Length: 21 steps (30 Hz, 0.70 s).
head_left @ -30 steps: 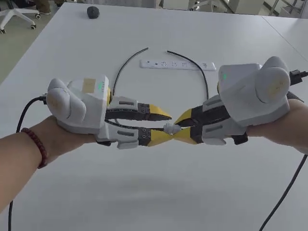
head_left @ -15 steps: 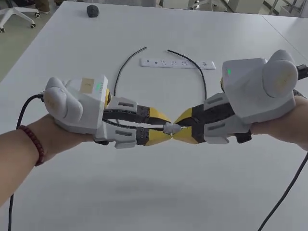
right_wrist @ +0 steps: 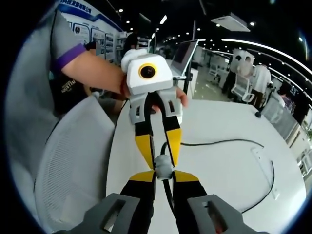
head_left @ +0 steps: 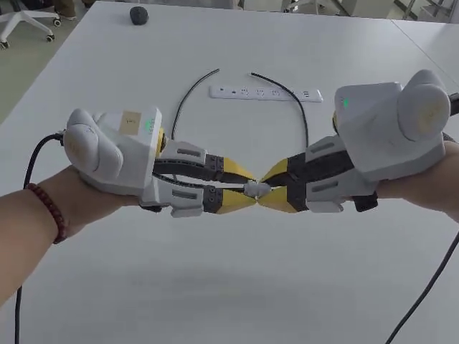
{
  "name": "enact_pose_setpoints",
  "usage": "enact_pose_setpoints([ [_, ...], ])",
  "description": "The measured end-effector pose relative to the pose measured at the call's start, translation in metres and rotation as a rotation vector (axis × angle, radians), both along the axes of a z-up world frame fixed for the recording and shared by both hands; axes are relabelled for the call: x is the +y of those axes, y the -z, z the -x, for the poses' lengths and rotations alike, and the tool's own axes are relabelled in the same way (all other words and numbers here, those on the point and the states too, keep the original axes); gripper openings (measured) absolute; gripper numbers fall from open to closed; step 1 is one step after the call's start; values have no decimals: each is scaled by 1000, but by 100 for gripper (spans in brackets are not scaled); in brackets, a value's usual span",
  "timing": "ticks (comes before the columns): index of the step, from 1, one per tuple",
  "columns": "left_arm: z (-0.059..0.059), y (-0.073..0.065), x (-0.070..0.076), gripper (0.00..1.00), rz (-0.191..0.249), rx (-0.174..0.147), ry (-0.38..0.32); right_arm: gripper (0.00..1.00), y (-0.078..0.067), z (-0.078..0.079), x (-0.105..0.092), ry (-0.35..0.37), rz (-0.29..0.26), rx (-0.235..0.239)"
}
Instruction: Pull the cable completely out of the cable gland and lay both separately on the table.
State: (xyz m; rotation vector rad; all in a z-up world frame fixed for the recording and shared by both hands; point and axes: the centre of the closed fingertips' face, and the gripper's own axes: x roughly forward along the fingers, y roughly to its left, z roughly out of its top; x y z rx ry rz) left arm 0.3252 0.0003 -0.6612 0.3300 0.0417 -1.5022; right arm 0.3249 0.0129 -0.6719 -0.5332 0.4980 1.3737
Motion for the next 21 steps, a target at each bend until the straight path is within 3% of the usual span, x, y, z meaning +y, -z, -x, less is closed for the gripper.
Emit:
enact_pose_setpoints([
  [3, 0, -2, 1, 15, 6, -3, 1, 9, -3, 0, 1, 14, -32, 28],
  [4, 0, -3, 2, 15, 7, -5, 1, 10, -6, 1, 3, 31, -68, 74],
  [6, 1, -2, 4, 15, 2, -8, 3, 13, -14, -2, 4, 48, -120, 81],
  [8, 2, -1, 5, 15, -2, -12, 8, 15, -11, -2, 0, 65, -97, 123],
  [13, 4, -5, 4, 15, 8, -24, 15, 14, -8, 0, 1, 62, -104, 144],
  [19, 5, -8, 4, 15, 7, -49, 20, 10, -5, 4, 1, 66, -116, 211],
  [21, 4, -8, 4, 15, 2, -58, 21, 9, -5, 4, 1, 66, -116, 205],
])
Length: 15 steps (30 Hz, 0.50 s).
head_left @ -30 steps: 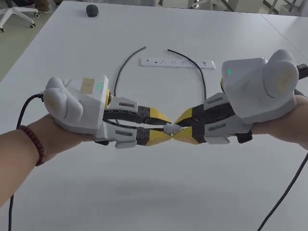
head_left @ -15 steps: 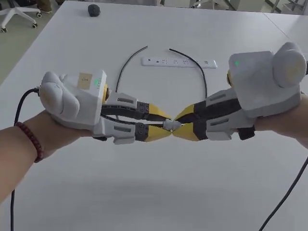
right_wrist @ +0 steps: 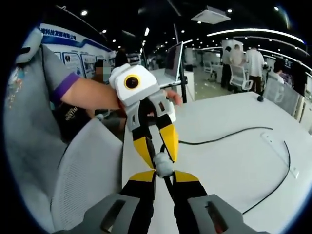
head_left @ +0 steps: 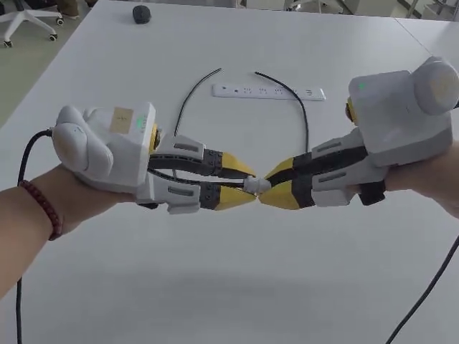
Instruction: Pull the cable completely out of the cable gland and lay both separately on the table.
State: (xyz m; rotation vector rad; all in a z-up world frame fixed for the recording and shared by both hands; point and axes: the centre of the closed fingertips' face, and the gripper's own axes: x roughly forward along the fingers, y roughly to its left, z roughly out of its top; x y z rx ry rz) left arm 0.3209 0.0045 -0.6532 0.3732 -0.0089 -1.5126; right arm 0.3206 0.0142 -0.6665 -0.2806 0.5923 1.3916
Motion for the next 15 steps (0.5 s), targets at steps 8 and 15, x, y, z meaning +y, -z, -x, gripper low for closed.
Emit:
enact_pose_setpoints([
  [8, 0, 3, -1, 16, -10, 25, -7, 8, 3, 2, 1, -23, 43, -75],
  [15, -1, 5, 0, 15, -14, 36, -23, 7, 3, 1, 1, -38, 79, -144],
])
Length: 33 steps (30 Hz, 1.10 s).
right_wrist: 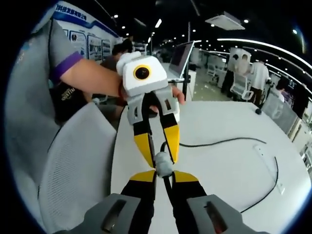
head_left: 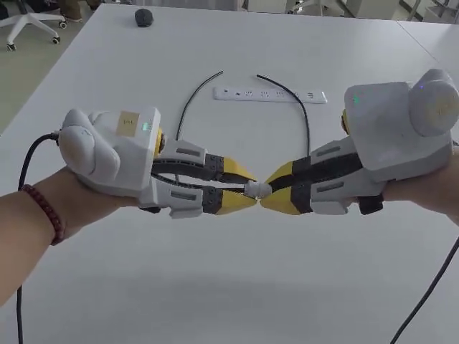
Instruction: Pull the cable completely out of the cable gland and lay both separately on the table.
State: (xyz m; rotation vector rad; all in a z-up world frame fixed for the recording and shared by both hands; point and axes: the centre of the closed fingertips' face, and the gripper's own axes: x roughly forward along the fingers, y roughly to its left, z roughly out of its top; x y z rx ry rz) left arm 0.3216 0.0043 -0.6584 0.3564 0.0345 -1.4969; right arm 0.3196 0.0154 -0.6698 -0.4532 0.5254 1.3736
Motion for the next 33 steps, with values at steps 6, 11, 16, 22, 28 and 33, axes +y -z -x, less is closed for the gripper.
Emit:
enact_pose_setpoints([
  [6, 1, -5, 1, 15, 16, -14, 2, 10, -8, 2, 1, 65, -102, 174],
  [11, 4, -5, 0, 15, 11, -30, 15, 10, -12, 0, -1, 79, -140, 216],
  [16, 6, -4, -1, 15, 9, -37, 21, 9, -10, 2, -2, 81, -124, 233],
  [22, 5, -6, -1, 15, 20, -26, 5, 8, -12, -1, -2, 64, -97, 121],
  [28, -6, -12, 1, 15, 69, 41, -51, 8, -20, -7, 1, 26, -19, -177],
  [33, -13, -18, 4, 15, 142, 132, -93, 8, -28, -8, 3, -12, 42, -436],
])
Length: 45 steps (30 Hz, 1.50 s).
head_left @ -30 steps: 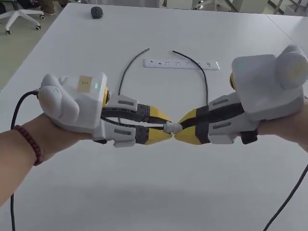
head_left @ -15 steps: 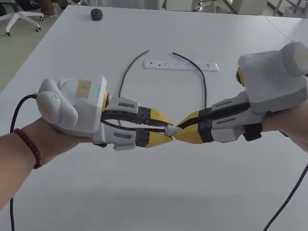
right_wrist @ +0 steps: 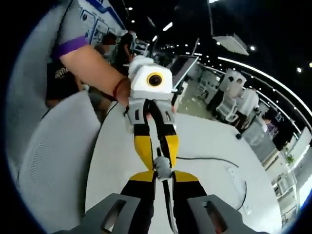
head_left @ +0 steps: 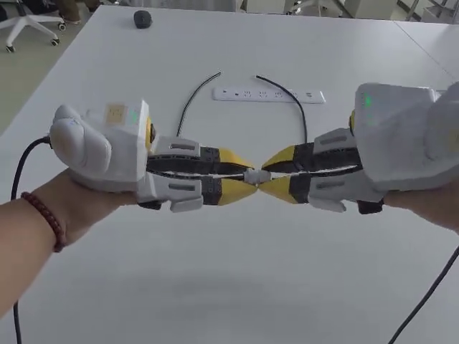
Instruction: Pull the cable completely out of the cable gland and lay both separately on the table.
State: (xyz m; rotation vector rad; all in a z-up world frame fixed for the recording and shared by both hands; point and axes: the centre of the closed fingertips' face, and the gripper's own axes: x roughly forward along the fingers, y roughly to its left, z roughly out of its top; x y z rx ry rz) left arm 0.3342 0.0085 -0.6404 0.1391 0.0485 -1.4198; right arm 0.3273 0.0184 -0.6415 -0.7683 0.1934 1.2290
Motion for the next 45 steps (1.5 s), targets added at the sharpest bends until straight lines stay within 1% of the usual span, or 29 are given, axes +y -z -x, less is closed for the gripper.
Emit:
enact_pose_setpoints([
  [2, -1, -1, 1, 15, 28, 46, -8, 7, 1, 0, -1, -14, 46, -78],
  [4, -2, -3, 2, 15, 38, 47, -10, 7, 0, -1, -1, -12, 50, -106],
  [5, -2, -5, 1, 15, 71, 134, -19, 7, -1, -1, -1, -18, 61, -142],
  [6, -4, -6, 2, 15, 76, 115, -25, 7, -2, -4, -2, -20, 69, -177],
  [7, -6, -7, 2, 15, 82, 118, -30, 7, -4, -4, -2, -16, 71, -195],
  [8, -6, -9, 1, 15, 97, 151, -36, 7, -5, -6, -3, -26, 87, -241],
  [10, -8, -11, 1, 15, 109, 150, -44, 7, -7, -8, -4, -17, 95, -276],
  [11, -8, -12, 1, 15, 111, 154, -47, 7, -9, -9, -4, -20, 112, -313],
  [12, -10, -15, 0, 15, 129, 178, -55, 7, -10, -10, -5, -32, 129, -358],
  [13, -10, -14, 0, 15, 123, 179, -51, 7, -10, -10, -5, -36, 146, -369],
  [16, -9, -14, -1, 15, 121, 168, -54, 7, -9, -10, -7, -43, 150, -362],
  [17, -9, -15, -1, 15, 128, 166, -54, 8, -12, -10, -6, -31, 120, -346],
  [18, -9, -15, -1, 15, 131, 169, -54, 8, -12, -10, -7, -48, 117, -324],
  [19, -8, -14, -1, 15, 122, 157, -55, 8, -12, -12, -10, -13, 105, -286],
  [20, -9, -17, 0, 15, 131, 155, -55, 8, -16, -11, -7, -8, 50, -249],
  [22, -8, -19, 0, 15, 133, 141, -52, 8, -18, -13, -10, 24, 12, -184],
  [23, -7, -21, 1, 15, 135, 132, -51, 8, -20, -11, -8, 13, -16, -168],
  [24, -6, -22, 0, 15, 131, 124, -44, 9, -19, -11, -8, 25, -33, -114],
  [25, -6, -19, 1, 15, 107, 109, -44, 10, -19, -14, -9, 40, -34, -104],
  [26, -5, -18, 1, 15, 98, 107, -39, 12, -21, -14, -8, 36, -50, -102],
  [27, -3, -17, 0, 15, 93, 92, -28, 12, -19, -10, -6, 24, -62, -53],
  [28, -3, -17, 0, 15, 84, 80, -28, 13, -18, -12, -8, 41, -52, -58],
  [32, -1, -16, 2, 15, 79, 72, -14, 9, -12, -6, -4, 18, -47, -9],
  [35, 3, -16, 1, 15, 65, 51, 3, 9, -11, -5, -2, 13, -45, 2],
  [38, 4, -17, 1, 15, 66, 47, 8, 10, -8, -3, -1, 18, -41, 15],
  [41, 3, -17, 1, 15, 69, 51, 2, 9, -10, -5, -1, 0, 0, -63],
  [43, 0, -19, 2, 15, 89, 85, -13, 9, -12, -7, 0, -15, 26, -152],
  [44, -1, -19, 2, 15, 94, 89, -15, 9, -12, -8, -1, -24, 65, -210],
  [45, -2, -20, 2, 15, 99, 93, -22, 9, -14, -8, -1, -31, 79, -255],
])
